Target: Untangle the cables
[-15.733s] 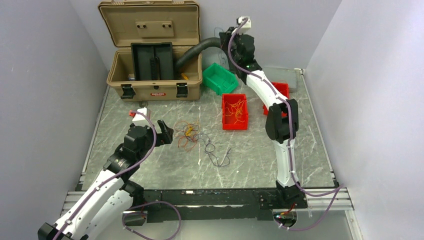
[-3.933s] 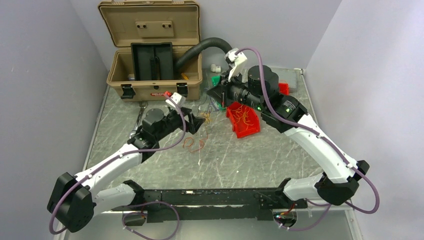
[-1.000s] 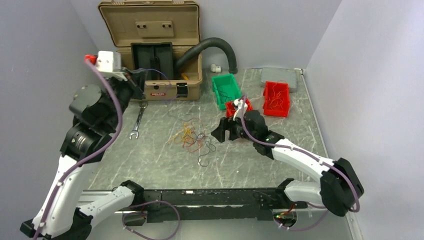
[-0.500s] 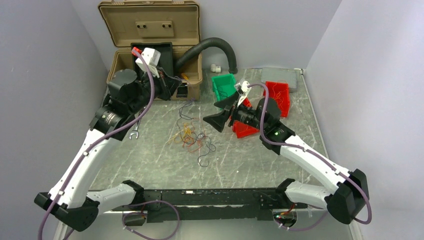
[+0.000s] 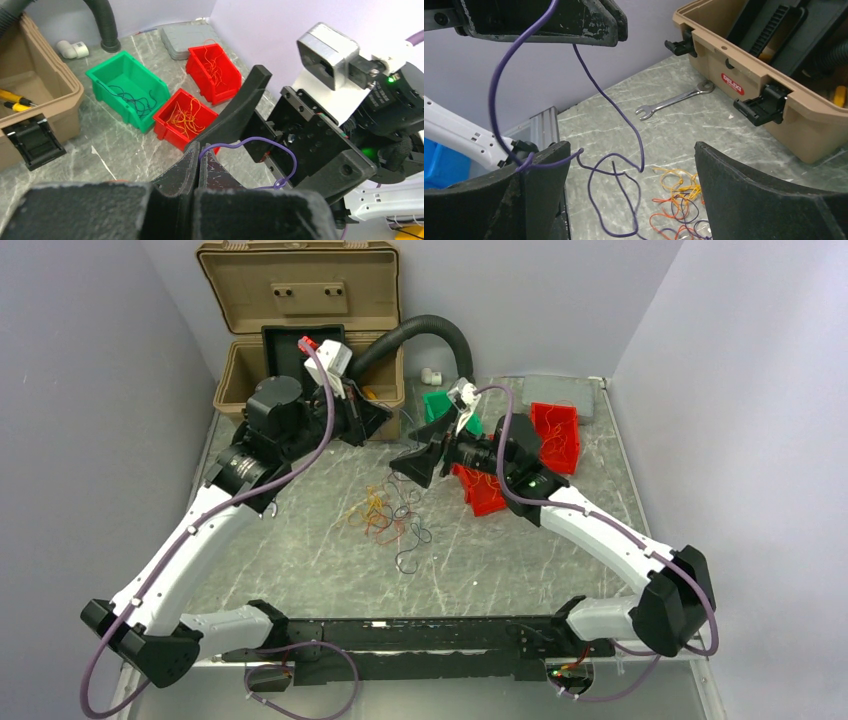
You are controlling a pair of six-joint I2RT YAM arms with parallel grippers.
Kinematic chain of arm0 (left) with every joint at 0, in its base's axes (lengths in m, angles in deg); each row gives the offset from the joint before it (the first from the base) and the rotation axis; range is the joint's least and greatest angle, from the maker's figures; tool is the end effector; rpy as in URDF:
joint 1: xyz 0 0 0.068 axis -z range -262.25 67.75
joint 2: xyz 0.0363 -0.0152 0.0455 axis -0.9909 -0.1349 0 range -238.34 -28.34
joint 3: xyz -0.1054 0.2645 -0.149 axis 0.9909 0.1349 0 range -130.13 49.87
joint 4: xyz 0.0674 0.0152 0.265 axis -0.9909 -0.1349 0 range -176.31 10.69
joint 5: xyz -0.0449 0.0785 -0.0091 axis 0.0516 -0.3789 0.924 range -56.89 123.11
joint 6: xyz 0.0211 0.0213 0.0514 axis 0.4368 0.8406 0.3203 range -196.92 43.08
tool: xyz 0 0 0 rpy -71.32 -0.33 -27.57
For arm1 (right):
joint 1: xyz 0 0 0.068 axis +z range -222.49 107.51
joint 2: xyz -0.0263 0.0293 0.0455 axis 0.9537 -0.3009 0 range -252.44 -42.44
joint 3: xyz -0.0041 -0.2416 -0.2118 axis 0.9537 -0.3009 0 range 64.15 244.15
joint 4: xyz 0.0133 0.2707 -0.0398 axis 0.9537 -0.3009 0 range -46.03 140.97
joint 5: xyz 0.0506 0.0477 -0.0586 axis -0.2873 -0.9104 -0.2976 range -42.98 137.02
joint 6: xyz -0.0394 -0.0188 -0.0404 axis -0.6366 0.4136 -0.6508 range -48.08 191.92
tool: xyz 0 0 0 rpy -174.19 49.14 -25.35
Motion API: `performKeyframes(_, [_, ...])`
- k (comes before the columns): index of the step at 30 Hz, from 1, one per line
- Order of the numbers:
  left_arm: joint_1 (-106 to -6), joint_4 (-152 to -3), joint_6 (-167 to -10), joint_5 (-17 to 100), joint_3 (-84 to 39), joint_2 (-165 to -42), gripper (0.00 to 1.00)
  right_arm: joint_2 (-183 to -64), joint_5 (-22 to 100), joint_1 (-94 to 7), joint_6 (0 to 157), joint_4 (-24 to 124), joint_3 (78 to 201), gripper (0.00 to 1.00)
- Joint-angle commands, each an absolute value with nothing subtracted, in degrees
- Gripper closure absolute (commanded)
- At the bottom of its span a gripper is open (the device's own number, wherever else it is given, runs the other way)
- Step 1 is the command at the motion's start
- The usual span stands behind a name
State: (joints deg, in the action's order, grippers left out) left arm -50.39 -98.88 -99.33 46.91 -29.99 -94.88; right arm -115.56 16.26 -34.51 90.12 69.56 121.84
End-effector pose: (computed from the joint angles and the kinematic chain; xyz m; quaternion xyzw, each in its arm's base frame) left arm 0.2052 -0.1397 0.5066 0.1408 0.7301 -0.3819 0.5489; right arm 0.2268 0.2053 0.4092 -0.3036 0.6198 0.4905 0.5320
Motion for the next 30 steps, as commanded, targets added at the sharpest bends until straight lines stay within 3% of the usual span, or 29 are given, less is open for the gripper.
performKeyframes(1, [-49.8, -95.8, -100.8, 49.4, -30.4, -95.6, 1.0, -117.1, 11.6, -34.3, 91.0, 74.8, 124.2, 0.08])
performKeyframes(3, [-49.7, -96.0, -100.8, 49.9, -30.7, -96.0, 1.0, -117.7, 11.9, -34.2, 91.6, 75.0, 124.2, 0.24])
performKeyframes(9, [-49.8, -95.1, -101.9, 52.9, -30.4, -95.6, 1.0, -117.1, 13.6, -34.1, 92.9, 76.1, 123.0, 0.96])
performKeyframes(10, [-49.8, -94.9, -102.0, 53.0, -30.1, -95.6, 1.0, -116.8, 14.1, -34.2, 93.2, 76.1, 122.6, 1.0])
performKeyframes(11, [-49.9, -94.9, -102.0, 53.0, -29.6, -95.5, 1.0, -116.3, 15.1, -34.3, 93.5, 75.9, 122.2, 1.0])
performKeyframes(12, [-50.0, -95.4, -102.5, 52.0, -29.2, -95.4, 0.94, -115.9, 17.2, -34.3, 93.5, 75.5, 121.8, 1.0])
performKeyframes(17, [-52.0, -94.1, -106.7, 42.7, -20.0, -90.4, 0.25, -115.9, 27.4, -35.8, 92.5, 67.0, 123.4, 1.0])
performKeyframes(19, [-53.3, -91.2, -107.7, 42.7, -15.8, -87.9, 0.1, -116.9, 30.4, -37.3, 92.6, 63.2, 124.9, 1.0])
performKeyframes(24, [-54.5, -94.9, -106.7, 41.4, -13.0, -87.0, 0.01, -122.2, 31.4, -42.0, 92.3, 56.9, 132.1, 1.0])
performKeyframes(30, [-54.5, -92.2, -106.8, 40.5, -4.5, -84.8, 0.01, -130.7, 30.7, -46.9, 93.4, 56.0, 140.7, 1.0])
